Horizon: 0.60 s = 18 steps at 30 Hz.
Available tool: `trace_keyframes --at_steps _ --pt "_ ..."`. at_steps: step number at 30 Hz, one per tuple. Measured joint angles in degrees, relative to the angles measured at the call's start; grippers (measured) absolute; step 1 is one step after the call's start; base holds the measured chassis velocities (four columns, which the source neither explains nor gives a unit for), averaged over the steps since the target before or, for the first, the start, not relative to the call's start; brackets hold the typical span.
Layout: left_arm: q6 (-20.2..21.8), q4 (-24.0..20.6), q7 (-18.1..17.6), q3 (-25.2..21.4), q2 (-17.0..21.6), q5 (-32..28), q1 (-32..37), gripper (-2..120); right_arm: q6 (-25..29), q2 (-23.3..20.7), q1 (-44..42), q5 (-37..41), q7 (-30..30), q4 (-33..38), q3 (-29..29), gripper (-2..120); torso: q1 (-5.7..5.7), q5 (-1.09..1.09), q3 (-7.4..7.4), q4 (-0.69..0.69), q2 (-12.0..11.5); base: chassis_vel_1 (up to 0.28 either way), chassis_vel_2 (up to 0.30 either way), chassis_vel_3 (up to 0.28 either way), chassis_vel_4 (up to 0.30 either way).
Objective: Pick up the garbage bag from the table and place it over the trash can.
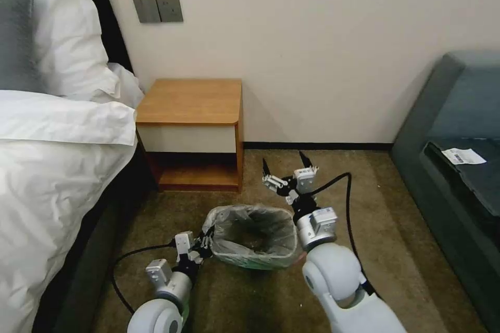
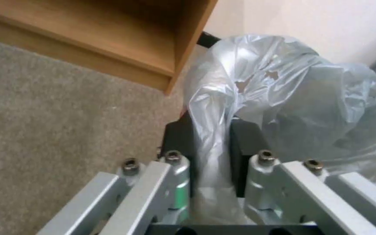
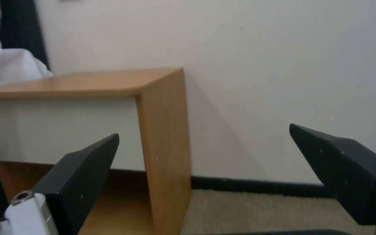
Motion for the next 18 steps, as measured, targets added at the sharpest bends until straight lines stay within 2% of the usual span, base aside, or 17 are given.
trace_keyframes --at_steps 1,3,4,6,7,11,13,16,18 --pt "0.00 0.00 0.00 0.00 0.00 0.00 0.00 19 0.00 0.00 0.00 0.00 0.00 0.00 0.00 100 0.00 0.00 0.00 0.00 0.00 0.000 0.000 0.000 0.000" --pt "-0.92 0.07 0.57 -0.01 0.01 0.43 -0.05 29 0.34 0.60 -0.02 -0.31 0.04 -1.11 0.05 100 0.00 0.02 0.00 0.00 0.00 0.000 0.000 0.000 0.000" --pt "-0.92 0.07 0.57 -0.01 0.01 0.43 -0.05 29 0.34 0.60 -0.02 -0.31 0.04 -1.11 0.05 100 0.00 0.02 0.00 0.00 0.00 0.000 0.000 0.000 0.000" --pt "-2.11 0.28 0.92 -0.09 0.03 1.21 -0.18 40 0.41 0.73 0.01 -0.68 -0.08 -1.46 -0.14 100 0.00 0.02 0.00 0.00 0.00 0.000 0.000 0.000 0.000" --pt "-2.11 0.28 0.92 -0.09 0.03 1.21 -0.18 40 0.41 0.73 0.01 -0.68 -0.08 -1.46 -0.14 100 0.00 0.02 0.00 0.00 0.00 0.000 0.000 0.000 0.000" --pt "-2.92 0.28 1.02 -0.15 0.04 1.57 -0.20 59 0.45 0.94 0.07 -0.85 -0.28 -1.75 -0.28 100 0.00 0.02 0.00 0.00 0.00 0.000 0.000 0.000 0.000" --pt "-3.09 0.25 1.02 -0.16 0.03 1.68 -0.18 62 0.47 0.97 0.02 -0.93 -0.34 -1.77 -0.32 100 0.00 0.02 0.00 0.00 0.00 0.000 0.000 0.000 0.000" --pt "-3.36 -0.10 1.02 -0.25 -0.03 1.95 0.02 77 0.66 1.24 -0.08 -1.22 -0.61 -1.93 -0.50 100 0.00 0.02 0.00 0.00 0.00 0.000 0.000 0.000 0.000" --pt "-3.38 -0.13 1.02 -0.25 -0.03 1.98 0.05 79 0.68 1.27 -0.08 -1.23 -0.62 -1.95 -0.50 100 0.00 0.02 0.00 0.00 0.00 0.000 0.000 0.000 0.000"
